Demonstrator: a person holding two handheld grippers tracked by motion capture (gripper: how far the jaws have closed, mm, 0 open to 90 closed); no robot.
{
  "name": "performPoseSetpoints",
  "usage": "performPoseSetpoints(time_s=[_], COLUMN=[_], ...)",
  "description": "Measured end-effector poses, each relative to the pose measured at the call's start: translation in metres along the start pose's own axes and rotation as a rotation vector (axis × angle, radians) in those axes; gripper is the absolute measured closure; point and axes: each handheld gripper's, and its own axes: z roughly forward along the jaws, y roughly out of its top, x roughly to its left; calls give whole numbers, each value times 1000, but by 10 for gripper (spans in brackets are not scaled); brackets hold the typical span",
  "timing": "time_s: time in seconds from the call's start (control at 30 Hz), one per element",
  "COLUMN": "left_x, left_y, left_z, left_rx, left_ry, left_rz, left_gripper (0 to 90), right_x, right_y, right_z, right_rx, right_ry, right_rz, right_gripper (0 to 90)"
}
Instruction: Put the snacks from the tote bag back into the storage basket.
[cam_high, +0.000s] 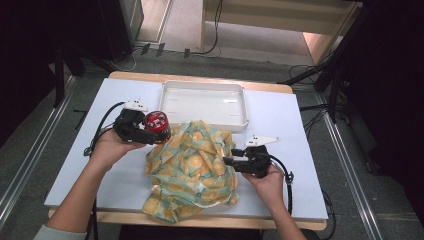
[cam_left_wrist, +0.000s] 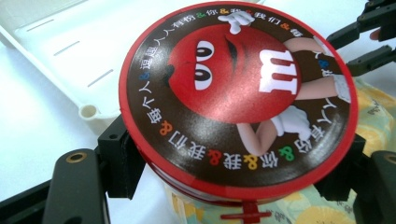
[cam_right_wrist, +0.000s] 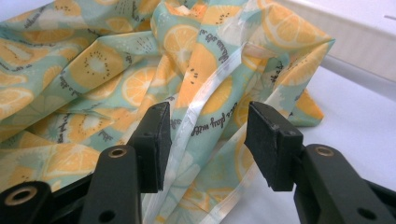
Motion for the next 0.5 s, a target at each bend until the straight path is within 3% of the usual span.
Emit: performPoseSetpoints(time_s=[0.23, 0.5], left_x=[10, 16], left_y=[9, 23], left_z=[8, 18], left_rx=[-27, 18], left_ry=[-16, 24], left_rz=[-39, -2], left_gripper=[254, 255], right_x=[-1, 2], right_y=[-1, -1], right_z=[3, 8], right_rx=[27, 51], right_ry=[14, 29], right_rz=[3, -1], right_gripper=[510, 510])
